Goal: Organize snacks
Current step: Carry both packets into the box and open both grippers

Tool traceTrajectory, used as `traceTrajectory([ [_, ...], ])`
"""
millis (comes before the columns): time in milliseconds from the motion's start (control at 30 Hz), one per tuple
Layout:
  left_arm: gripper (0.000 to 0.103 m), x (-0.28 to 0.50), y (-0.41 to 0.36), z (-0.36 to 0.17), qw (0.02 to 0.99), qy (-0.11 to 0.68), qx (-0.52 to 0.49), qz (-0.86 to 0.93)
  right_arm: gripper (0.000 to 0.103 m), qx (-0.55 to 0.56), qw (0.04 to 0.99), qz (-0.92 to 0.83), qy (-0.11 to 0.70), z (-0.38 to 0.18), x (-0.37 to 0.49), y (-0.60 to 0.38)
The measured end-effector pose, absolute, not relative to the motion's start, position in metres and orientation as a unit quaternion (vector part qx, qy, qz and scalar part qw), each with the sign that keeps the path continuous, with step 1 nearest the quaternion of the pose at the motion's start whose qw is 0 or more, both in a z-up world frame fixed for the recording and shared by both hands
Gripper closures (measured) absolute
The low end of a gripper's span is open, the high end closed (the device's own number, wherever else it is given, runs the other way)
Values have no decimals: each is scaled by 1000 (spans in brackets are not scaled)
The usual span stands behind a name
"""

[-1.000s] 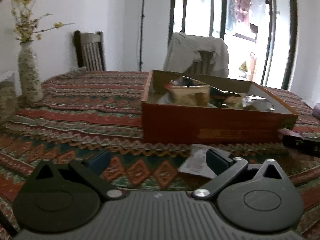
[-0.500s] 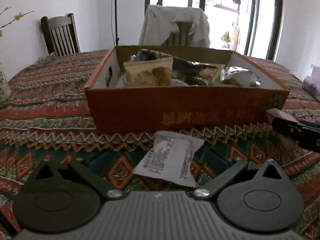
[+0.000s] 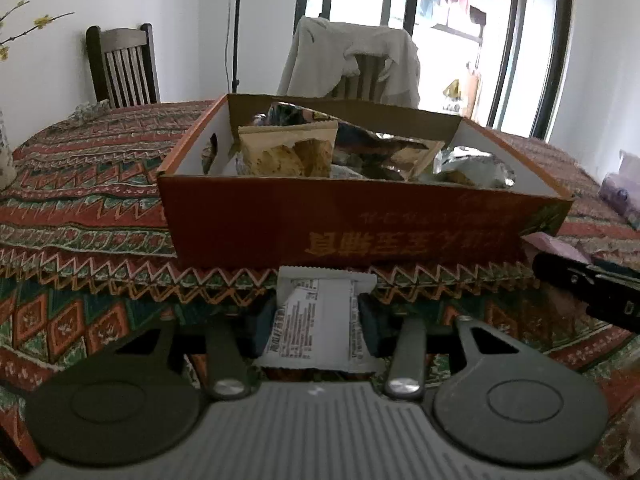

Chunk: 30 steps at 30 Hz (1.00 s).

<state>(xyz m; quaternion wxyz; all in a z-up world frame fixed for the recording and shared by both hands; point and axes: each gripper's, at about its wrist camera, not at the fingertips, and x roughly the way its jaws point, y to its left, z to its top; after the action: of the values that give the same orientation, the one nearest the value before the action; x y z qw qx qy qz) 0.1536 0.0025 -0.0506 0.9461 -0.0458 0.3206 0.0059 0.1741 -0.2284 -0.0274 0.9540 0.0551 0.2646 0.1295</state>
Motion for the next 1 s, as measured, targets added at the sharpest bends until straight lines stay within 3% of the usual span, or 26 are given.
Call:
traceTrajectory([
  [533,59,121,10,1,973,219,-69,-11,34,34,970,155,184,-2,151,-219],
  [1000,59,166,7,52,983,155,-94,-15,34,27,980,137,141,56,206,-198],
])
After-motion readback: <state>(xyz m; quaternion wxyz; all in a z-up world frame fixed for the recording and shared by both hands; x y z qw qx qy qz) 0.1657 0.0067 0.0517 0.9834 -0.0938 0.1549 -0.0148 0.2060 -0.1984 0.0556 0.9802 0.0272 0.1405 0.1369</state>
